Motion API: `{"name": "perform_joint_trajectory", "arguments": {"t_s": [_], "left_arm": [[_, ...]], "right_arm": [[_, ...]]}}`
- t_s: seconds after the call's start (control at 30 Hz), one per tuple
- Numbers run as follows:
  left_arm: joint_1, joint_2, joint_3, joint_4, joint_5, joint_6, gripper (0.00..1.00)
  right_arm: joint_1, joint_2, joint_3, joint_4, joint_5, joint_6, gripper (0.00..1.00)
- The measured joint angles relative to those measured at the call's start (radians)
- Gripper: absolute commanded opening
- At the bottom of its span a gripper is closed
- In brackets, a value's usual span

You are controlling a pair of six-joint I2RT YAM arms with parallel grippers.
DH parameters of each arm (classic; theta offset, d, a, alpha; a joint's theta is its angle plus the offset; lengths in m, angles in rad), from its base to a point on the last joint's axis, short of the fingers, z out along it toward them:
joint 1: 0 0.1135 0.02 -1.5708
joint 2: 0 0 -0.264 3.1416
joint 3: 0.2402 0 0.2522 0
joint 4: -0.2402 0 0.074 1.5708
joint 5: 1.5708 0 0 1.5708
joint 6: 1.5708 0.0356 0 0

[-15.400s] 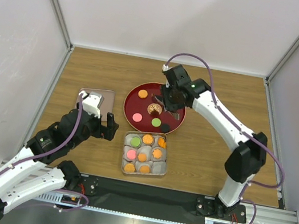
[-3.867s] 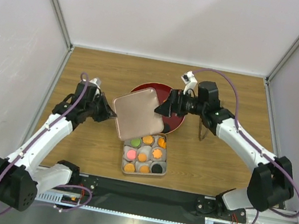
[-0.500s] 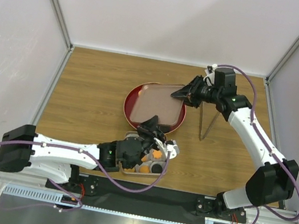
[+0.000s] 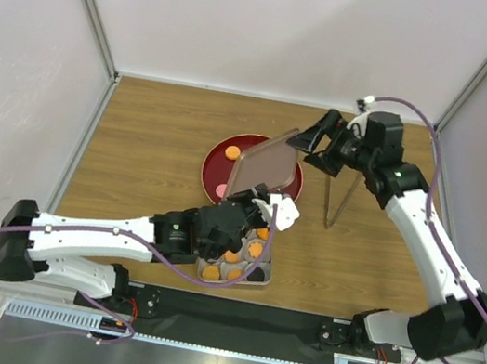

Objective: Pack the cookies

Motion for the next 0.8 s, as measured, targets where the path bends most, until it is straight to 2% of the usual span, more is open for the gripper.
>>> {"name": "perform_joint_trajectory", "arguments": {"t_s": [0.17, 0.37, 0.5, 0.6, 0.67, 0.8], "left_arm": [[0.044, -0.064, 0.083, -0.207, 0.130, -0.361, 0.00], [0.272, -0.284, 0.046, -0.259, 0.378, -0.843, 0.01], [0.414, -0.433, -0.101, -0.170, 0.533, -1.141, 0.00], [0.505, -0.500, -0.291, -0.029, 0.649, -1.364, 0.00], [0.549, -0.510, -0.422, 0.049, 0.717, -1.498, 0.00], [0.582, -0.466, -0.577, 0.134, 0.798, -1.670, 0.00]], "right_arm": [[-0.035, -0.163, -0.013, 0.012, 0.206, -0.071, 0.97], [-0.043, -0.296, -0.093, 0.084, 0.316, -0.127, 0.98], [-0.043, -0.306, -0.251, 0.140, 0.317, -0.141, 0.98], [-0.042, -0.306, -0.373, 0.146, 0.299, -0.150, 0.98], [-0.042, -0.309, -0.431, 0.156, 0.288, -0.153, 0.98], [-0.037, -0.350, -0.509, 0.192, 0.272, -0.153, 0.98]]}}
